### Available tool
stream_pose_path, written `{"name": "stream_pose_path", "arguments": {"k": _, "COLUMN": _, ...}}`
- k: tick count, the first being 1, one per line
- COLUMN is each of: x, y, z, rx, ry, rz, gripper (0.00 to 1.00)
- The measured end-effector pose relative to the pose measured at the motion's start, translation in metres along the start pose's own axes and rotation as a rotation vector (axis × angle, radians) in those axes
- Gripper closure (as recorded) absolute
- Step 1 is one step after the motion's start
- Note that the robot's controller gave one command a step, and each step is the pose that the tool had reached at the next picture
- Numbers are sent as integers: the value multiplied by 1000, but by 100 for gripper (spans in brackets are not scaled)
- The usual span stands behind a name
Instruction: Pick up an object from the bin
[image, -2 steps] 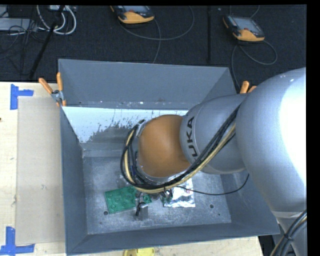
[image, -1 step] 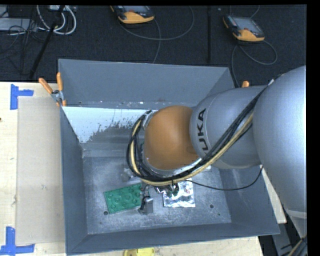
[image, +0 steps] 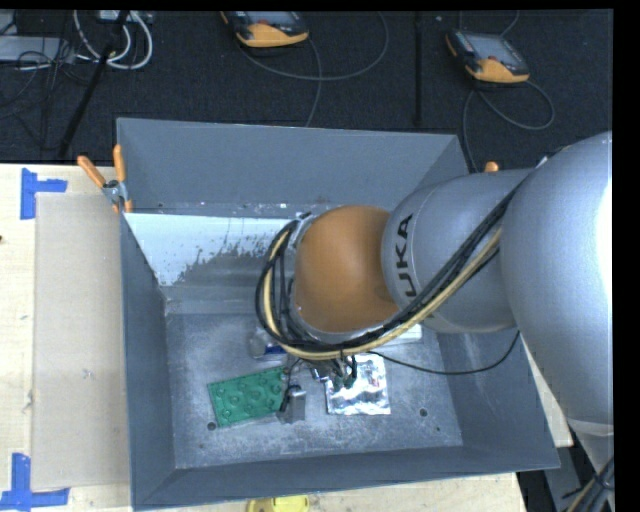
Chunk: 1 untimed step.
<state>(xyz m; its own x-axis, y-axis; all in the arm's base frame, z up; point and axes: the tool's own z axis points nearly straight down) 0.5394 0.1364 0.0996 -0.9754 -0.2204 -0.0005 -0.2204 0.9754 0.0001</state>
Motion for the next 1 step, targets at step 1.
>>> {"name": "stream_pose_path", "arguments": {"k": 1, "x": -1, "y": 3, "z": 32, "rx": 0, "ry": 5, "rz": 60, "gripper": 0}}
